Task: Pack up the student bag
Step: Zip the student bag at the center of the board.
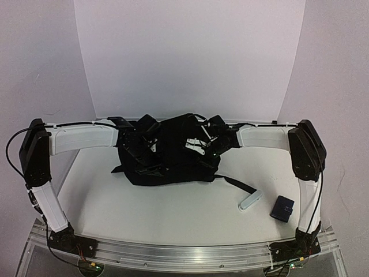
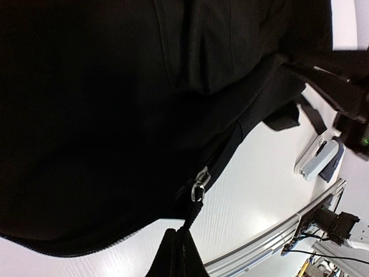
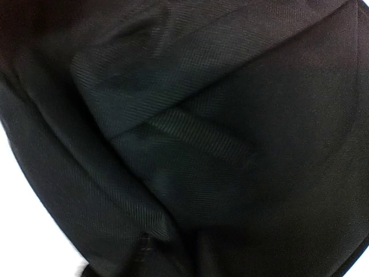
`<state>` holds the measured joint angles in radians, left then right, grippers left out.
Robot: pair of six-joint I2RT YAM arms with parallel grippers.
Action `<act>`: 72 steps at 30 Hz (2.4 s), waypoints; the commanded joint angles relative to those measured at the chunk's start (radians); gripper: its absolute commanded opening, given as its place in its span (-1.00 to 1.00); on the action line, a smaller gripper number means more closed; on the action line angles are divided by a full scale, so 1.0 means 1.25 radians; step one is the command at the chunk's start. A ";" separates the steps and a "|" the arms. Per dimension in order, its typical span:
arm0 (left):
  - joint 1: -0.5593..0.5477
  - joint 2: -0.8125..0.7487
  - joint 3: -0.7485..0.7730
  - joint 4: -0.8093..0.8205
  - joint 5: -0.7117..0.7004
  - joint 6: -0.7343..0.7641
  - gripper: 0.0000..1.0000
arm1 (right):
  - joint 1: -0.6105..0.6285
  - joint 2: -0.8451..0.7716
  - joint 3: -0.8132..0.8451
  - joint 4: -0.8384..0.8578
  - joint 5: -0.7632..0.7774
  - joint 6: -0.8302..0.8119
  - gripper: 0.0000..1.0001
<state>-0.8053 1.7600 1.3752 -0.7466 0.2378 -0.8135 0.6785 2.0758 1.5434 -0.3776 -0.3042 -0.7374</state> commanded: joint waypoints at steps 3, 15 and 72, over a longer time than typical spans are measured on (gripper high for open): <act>0.053 -0.143 -0.084 -0.051 -0.026 -0.012 -0.99 | -0.075 -0.046 -0.051 -0.001 0.086 -0.049 -1.00; 0.089 -0.252 -0.177 -0.086 -0.031 -0.009 -0.99 | -0.227 0.022 0.105 0.002 0.115 -0.096 -1.00; 0.148 -0.116 -0.012 0.150 0.281 0.101 -1.00 | -0.030 -0.104 -0.043 0.097 -0.058 -0.030 -1.00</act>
<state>-0.5939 1.5817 1.2323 -0.5513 0.5072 -0.7172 0.7130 1.9739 1.4558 -0.1123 -0.5214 -0.8263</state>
